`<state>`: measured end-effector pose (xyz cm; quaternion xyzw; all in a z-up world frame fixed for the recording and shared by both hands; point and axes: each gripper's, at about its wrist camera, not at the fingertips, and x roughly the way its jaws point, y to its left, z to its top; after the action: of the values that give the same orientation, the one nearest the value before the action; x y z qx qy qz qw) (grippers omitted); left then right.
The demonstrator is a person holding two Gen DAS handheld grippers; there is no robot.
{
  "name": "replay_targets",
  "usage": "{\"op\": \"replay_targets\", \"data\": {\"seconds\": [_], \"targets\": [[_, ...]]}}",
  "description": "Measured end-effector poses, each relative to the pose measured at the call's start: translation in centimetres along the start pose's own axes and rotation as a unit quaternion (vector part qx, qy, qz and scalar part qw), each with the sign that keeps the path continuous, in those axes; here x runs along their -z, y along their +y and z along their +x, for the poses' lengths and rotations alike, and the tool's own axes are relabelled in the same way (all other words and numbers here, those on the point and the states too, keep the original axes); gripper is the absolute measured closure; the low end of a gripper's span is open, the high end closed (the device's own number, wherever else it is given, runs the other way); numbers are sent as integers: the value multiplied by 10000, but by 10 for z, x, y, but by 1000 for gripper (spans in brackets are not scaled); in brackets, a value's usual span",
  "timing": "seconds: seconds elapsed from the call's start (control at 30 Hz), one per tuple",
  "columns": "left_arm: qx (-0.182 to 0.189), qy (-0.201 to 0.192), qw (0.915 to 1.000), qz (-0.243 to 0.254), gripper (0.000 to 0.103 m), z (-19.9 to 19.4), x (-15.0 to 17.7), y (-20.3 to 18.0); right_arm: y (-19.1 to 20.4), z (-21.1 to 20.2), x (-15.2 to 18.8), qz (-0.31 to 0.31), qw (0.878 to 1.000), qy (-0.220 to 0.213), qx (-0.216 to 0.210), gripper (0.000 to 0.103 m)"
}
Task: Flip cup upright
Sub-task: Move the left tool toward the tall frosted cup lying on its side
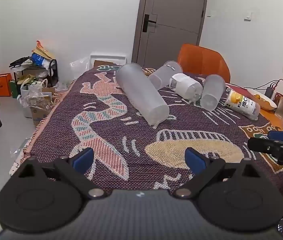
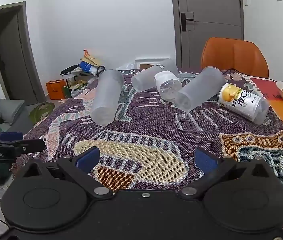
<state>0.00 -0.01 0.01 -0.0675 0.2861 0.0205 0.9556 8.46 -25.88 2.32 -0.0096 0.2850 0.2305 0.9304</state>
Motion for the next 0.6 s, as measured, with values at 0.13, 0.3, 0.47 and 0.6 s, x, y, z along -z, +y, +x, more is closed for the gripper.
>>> {"op": "replay_targets", "data": {"seconds": [0.13, 0.3, 0.47, 0.6], "targets": [[12, 0, 10000, 3, 6, 1, -2, -1, -2, -1, -1, 36, 10000, -6, 25, 0], [29, -56, 10000, -4, 6, -2, -5, -2, -4, -2, -2, 85, 9999, -21, 59, 0], [57, -146, 9998, -84, 6, -4, -7, 0, -6, -4, -3, 106, 9999, -42, 76, 0], [39, -188, 9998, -65, 6, -5, -8, -1, -7, -4, -4, 133, 9999, -37, 102, 0]]}}
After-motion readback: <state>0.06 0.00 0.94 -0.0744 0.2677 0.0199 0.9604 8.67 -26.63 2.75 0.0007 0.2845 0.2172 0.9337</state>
